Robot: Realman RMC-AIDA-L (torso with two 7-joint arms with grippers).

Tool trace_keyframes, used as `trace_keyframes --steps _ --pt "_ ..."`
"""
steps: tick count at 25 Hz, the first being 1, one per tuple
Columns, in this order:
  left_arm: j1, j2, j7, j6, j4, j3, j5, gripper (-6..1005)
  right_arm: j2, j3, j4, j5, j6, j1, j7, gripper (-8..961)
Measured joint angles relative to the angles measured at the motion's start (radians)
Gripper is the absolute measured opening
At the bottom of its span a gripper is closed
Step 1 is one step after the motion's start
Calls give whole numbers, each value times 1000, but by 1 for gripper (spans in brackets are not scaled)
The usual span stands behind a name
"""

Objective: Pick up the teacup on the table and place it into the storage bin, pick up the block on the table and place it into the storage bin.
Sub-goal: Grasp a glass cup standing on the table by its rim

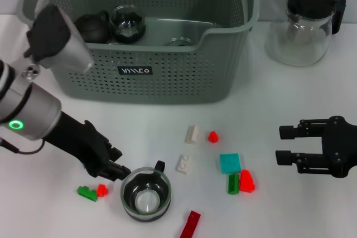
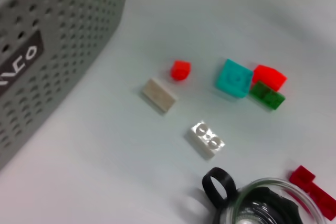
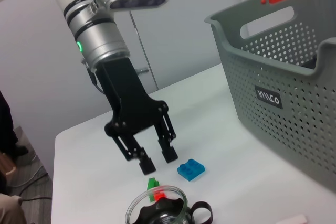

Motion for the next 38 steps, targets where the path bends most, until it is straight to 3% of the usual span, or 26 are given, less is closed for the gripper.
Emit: trace_keyframes --steps 21,38 --pt "0 1 -111 -158 -83 215 0 399 1 0 2 -1 8 10 0 638" --pt "-27 5 -145 -221 -171 267 29 379 -2 0 9 -2 6 12 -1 637"
